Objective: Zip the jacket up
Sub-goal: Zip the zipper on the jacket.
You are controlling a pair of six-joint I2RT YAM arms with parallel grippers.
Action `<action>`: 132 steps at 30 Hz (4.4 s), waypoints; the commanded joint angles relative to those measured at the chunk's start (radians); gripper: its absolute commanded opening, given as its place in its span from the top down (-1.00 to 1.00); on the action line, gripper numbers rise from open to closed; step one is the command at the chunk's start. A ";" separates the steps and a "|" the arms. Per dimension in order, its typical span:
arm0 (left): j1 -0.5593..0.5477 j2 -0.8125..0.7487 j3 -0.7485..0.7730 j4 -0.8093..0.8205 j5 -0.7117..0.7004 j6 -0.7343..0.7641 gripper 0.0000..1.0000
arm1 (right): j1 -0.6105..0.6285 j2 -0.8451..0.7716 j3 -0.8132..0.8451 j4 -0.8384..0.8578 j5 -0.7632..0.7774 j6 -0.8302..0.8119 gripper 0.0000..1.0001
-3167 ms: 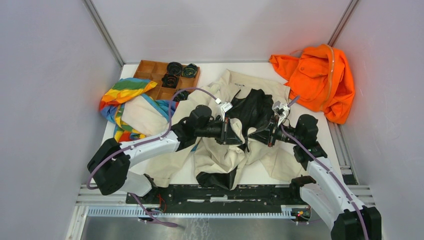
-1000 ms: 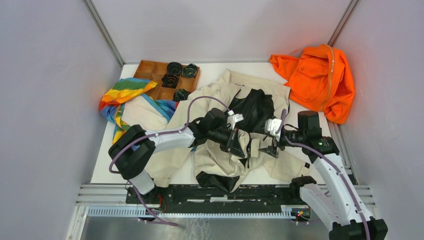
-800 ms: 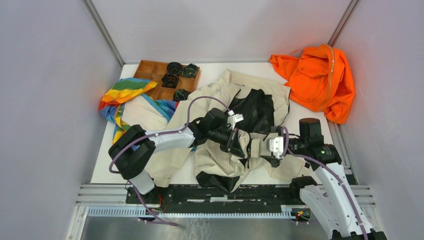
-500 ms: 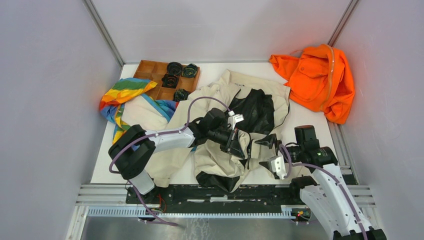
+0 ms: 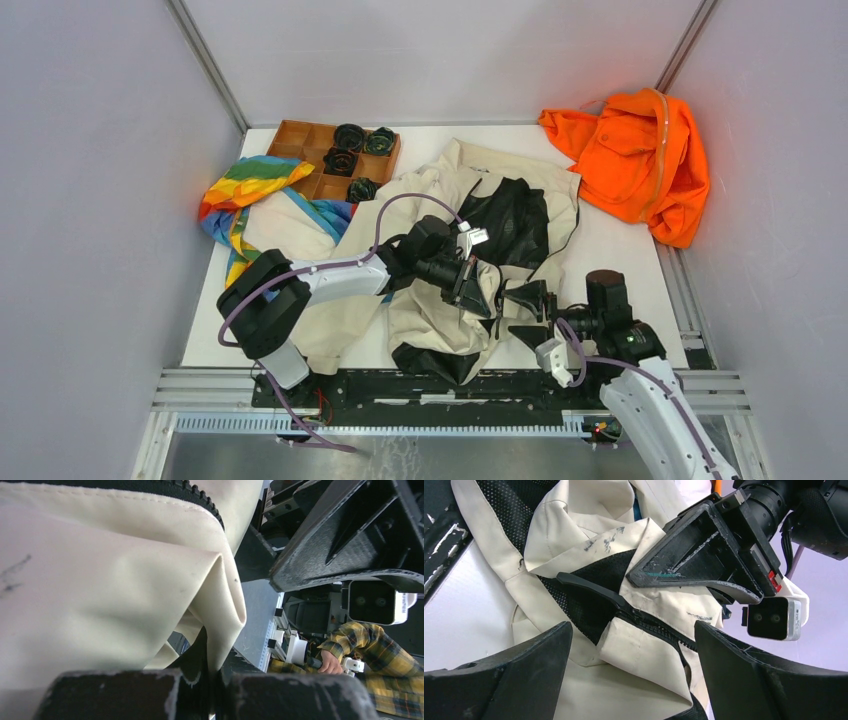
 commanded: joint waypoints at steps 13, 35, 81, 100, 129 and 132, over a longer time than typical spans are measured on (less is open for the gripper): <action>-0.005 -0.014 0.004 0.053 0.057 -0.058 0.96 | 0.145 -0.135 -0.220 0.546 0.030 0.297 -0.89; -0.006 -0.001 0.000 0.074 0.069 -0.067 0.96 | 0.400 -0.272 -0.285 0.710 0.285 0.448 -0.67; -0.005 0.015 -0.013 0.095 0.082 -0.075 0.96 | 0.401 -0.257 -0.168 0.501 0.239 0.413 0.30; -0.005 0.023 -0.012 0.094 0.087 -0.074 0.96 | 0.401 -0.254 -0.114 0.338 0.198 0.311 0.55; -0.005 0.027 -0.004 0.047 0.092 -0.044 0.96 | 0.401 -0.178 -0.022 0.451 0.307 0.667 1.00; -0.005 0.027 -0.003 0.041 0.090 -0.040 0.96 | 0.400 -0.161 -0.009 0.475 0.341 0.741 1.00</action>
